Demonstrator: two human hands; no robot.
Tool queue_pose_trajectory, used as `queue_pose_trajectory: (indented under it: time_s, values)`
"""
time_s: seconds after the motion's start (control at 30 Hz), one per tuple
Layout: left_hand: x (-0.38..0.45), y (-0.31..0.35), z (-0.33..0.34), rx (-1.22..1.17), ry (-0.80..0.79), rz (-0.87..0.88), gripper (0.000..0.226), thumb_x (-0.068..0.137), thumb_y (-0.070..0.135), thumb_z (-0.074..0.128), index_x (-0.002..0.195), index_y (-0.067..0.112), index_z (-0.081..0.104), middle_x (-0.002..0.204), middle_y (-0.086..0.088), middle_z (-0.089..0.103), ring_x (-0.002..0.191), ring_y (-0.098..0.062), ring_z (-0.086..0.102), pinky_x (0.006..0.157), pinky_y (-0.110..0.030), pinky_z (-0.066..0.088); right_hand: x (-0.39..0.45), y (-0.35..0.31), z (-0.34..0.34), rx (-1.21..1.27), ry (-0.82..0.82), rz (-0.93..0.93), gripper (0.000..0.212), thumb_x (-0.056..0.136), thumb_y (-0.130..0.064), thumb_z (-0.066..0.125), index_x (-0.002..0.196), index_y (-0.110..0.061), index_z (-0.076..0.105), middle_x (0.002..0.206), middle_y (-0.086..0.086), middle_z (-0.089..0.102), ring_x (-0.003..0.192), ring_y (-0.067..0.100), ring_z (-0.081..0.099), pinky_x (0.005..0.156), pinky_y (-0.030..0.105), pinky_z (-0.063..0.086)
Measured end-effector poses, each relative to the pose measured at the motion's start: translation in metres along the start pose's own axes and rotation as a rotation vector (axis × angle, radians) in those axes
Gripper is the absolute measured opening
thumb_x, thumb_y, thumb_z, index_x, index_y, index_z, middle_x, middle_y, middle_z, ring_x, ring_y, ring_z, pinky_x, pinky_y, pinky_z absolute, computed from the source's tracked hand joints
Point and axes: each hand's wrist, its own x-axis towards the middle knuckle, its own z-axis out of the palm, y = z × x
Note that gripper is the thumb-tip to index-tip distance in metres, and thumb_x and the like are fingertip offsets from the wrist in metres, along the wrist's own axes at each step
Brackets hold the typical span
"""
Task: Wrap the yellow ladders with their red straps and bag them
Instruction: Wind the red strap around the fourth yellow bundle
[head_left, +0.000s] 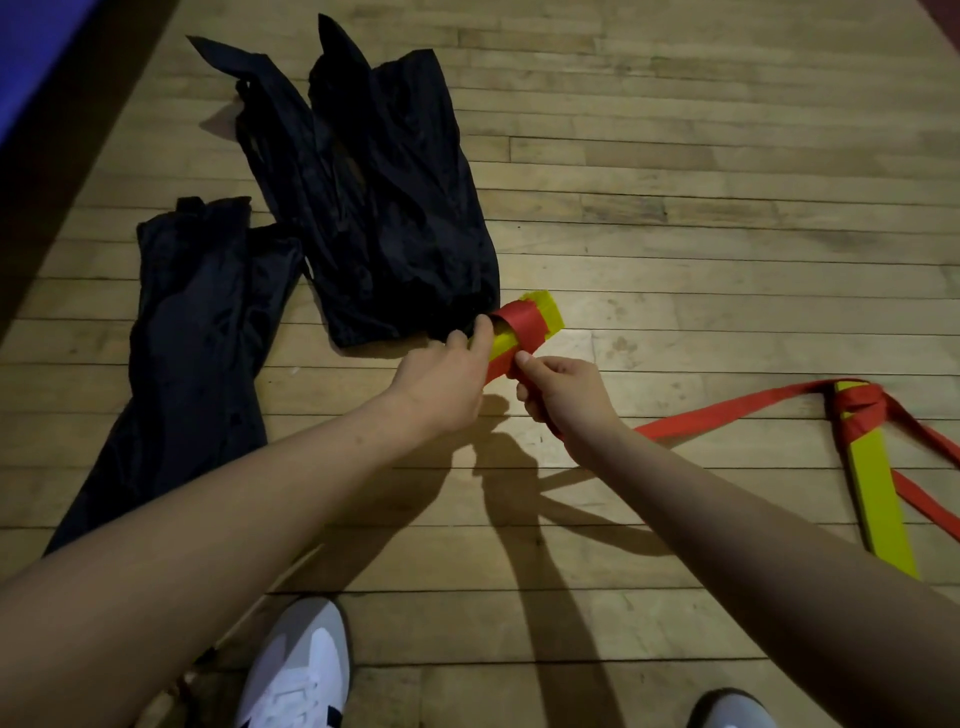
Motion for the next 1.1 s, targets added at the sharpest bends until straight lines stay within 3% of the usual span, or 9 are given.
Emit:
queue_pose_trajectory:
  time_s: [0.23, 0.33, 0.43, 0.57, 0.83, 0.9, 0.97, 1.03, 1.1]
  values:
    - [0.018, -0.022, -0.003, -0.041, 0.1, -0.031, 0.065, 0.088, 0.033, 0.063, 0.137, 0.012, 0.025, 0.121, -0.009, 0.05, 0.104, -0.028, 0.058, 0.069, -0.036, 0.041, 0.007, -0.011, 0.009, 0.018, -0.02, -0.013, 0.016, 0.094, -0.011, 0.058, 0.08, -0.006, 0.064, 0.061, 0.002, 0.061, 0.044, 0.005, 0.048, 0.048, 0.017, 0.038]
    - [0.014, -0.024, 0.0, -0.233, 0.11, -0.155, 0.056, 0.085, 0.027, 0.066, 0.128, 0.016, 0.031, 0.119, -0.011, 0.041, 0.101, -0.031, 0.054, 0.071, -0.038, 0.044, 0.005, -0.017, 0.006, -0.02, -0.097, -0.046, 0.016, 0.094, -0.007, 0.058, 0.079, -0.005, 0.063, 0.063, 0.005, 0.062, 0.046, 0.007, 0.05, 0.05, 0.017, 0.042]
    - [0.006, -0.012, 0.007, -0.344, 0.061, -0.221, 0.052, 0.088, 0.022, 0.063, 0.126, 0.016, 0.027, 0.109, -0.009, 0.051, 0.089, -0.03, 0.059, 0.065, -0.036, 0.046, 0.003, -0.015, 0.002, -0.076, -0.089, -0.066, 0.019, 0.092, -0.006, 0.059, 0.073, -0.004, 0.061, 0.062, 0.007, 0.061, 0.046, 0.007, 0.048, 0.048, 0.016, 0.04]
    - [-0.003, -0.001, 0.012, -0.269, 0.007, -0.218, 0.053, 0.091, 0.017, 0.056, 0.131, 0.013, 0.021, 0.101, -0.009, 0.058, 0.076, -0.024, 0.052, 0.06, -0.034, 0.038, -0.002, -0.006, -0.001, -0.134, -0.048, -0.075, 0.018, 0.089, -0.005, 0.061, 0.072, 0.0, 0.059, 0.057, 0.008, 0.056, 0.045, 0.008, 0.044, 0.048, 0.019, 0.035]
    - [-0.005, -0.001, 0.011, -0.264, -0.003, -0.255, 0.056, 0.091, 0.013, 0.058, 0.134, 0.012, 0.021, 0.105, -0.011, 0.059, 0.085, -0.027, 0.06, 0.061, -0.034, 0.041, -0.003, -0.009, 0.003, -0.216, -0.049, -0.104, 0.021, 0.09, -0.013, 0.062, 0.079, 0.004, 0.062, 0.056, 0.007, 0.056, 0.05, 0.013, 0.046, 0.053, 0.026, 0.037]
    - [-0.006, -0.003, 0.011, -0.267, -0.031, -0.249, 0.064, 0.092, 0.021, 0.057, 0.14, 0.012, 0.016, 0.115, -0.015, 0.054, 0.097, -0.031, 0.06, 0.068, -0.037, 0.044, -0.002, -0.01, 0.003, -0.183, -0.063, -0.092, 0.02, 0.09, -0.013, 0.064, 0.078, 0.003, 0.063, 0.06, 0.01, 0.059, 0.051, 0.014, 0.048, 0.055, 0.027, 0.039]
    - [-0.01, -0.003, 0.01, -0.291, -0.1, -0.215, 0.07, 0.094, 0.034, 0.051, 0.145, 0.012, 0.008, 0.128, -0.021, 0.044, 0.112, -0.036, 0.051, 0.086, -0.042, 0.043, -0.002, -0.008, 0.0, -0.136, -0.064, -0.059, 0.02, 0.089, -0.012, 0.065, 0.075, 0.002, 0.063, 0.064, 0.013, 0.06, 0.051, 0.014, 0.048, 0.054, 0.026, 0.04]
    - [-0.016, -0.001, 0.009, -0.343, -0.221, -0.185, 0.07, 0.096, 0.036, 0.042, 0.148, 0.013, 0.002, 0.141, -0.024, 0.029, 0.127, -0.039, 0.036, 0.103, -0.046, 0.031, -0.006, -0.007, -0.004, -0.111, -0.062, -0.025, 0.019, 0.089, -0.009, 0.064, 0.075, 0.003, 0.062, 0.063, 0.012, 0.06, 0.048, 0.012, 0.047, 0.05, 0.021, 0.038]
    - [-0.019, -0.001, 0.006, -0.384, -0.298, -0.177, 0.068, 0.097, 0.032, 0.04, 0.149, 0.014, 0.0, 0.148, -0.02, 0.018, 0.134, -0.037, 0.025, 0.109, -0.044, 0.024, -0.009, -0.005, -0.008, -0.094, -0.056, 0.001, 0.016, 0.089, -0.006, 0.062, 0.077, 0.003, 0.063, 0.06, 0.009, 0.06, 0.045, 0.01, 0.047, 0.047, 0.018, 0.036]
